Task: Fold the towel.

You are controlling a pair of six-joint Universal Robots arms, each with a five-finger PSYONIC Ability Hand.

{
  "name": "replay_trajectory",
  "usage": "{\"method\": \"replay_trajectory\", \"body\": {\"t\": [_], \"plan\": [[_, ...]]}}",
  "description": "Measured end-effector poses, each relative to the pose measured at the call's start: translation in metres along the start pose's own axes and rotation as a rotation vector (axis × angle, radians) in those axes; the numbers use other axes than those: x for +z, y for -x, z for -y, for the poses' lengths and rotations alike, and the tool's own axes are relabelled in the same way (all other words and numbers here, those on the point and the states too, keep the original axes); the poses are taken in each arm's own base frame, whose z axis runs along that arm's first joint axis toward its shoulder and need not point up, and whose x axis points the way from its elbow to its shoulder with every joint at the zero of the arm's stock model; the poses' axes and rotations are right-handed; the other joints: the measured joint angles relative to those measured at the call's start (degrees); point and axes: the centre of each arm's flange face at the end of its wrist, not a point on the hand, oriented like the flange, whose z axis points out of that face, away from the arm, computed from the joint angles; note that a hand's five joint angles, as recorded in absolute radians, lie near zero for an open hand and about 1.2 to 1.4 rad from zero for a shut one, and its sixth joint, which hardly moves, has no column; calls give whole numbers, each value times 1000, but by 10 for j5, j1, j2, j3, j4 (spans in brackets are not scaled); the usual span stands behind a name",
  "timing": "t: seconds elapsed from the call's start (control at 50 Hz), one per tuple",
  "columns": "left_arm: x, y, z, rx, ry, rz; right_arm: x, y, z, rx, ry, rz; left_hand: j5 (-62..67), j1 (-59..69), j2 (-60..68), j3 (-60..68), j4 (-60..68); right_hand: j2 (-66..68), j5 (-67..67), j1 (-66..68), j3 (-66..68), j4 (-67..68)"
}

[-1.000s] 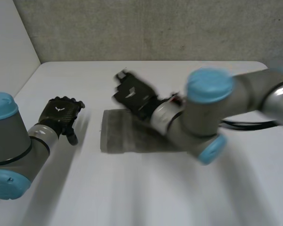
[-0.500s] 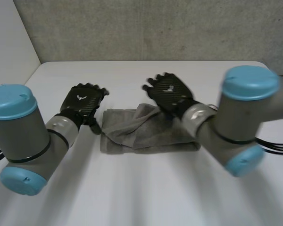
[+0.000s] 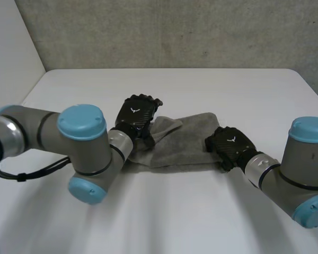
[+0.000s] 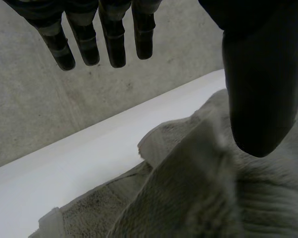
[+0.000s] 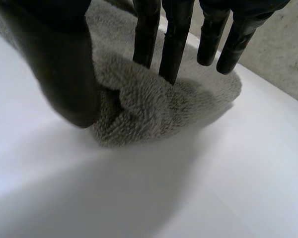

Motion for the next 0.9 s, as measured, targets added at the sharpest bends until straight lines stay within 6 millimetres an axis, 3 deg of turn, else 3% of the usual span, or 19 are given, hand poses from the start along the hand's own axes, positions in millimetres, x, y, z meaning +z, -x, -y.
{"method": "replay_trajectory", "body": {"t": [0.16,0.32,0.44,0.56,0.7,0.82,0.9], "plan": [[13,16,-15,13,6,135,6,2,-10,6,19,6,8,14,6,0,0,163,242,192,0,0],[7,53,-17,54,49,290,-6,-11,-4,9,8,-22,8,14,7,0,0,207,267,244,0,0],[-13,66,-15,73,92,335,-18,-20,2,-15,-11,-31,8,14,7,0,0,210,267,250,0,0],[-42,58,-14,67,132,315,-27,-40,7,-63,-17,-74,8,14,7,0,0,210,267,250,0,0],[-69,47,-2,57,123,286,-27,-49,22,-157,-59,-63,8,14,7,0,0,210,267,250,0,0],[-76,48,15,47,79,292,-18,-33,55,-240,-166,5,7,14,7,0,0,210,267,250,0,0],[-77,54,24,41,51,309,-9,3,79,-297,-249,99,8,14,7,0,0,218,267,250,0,0]]}}
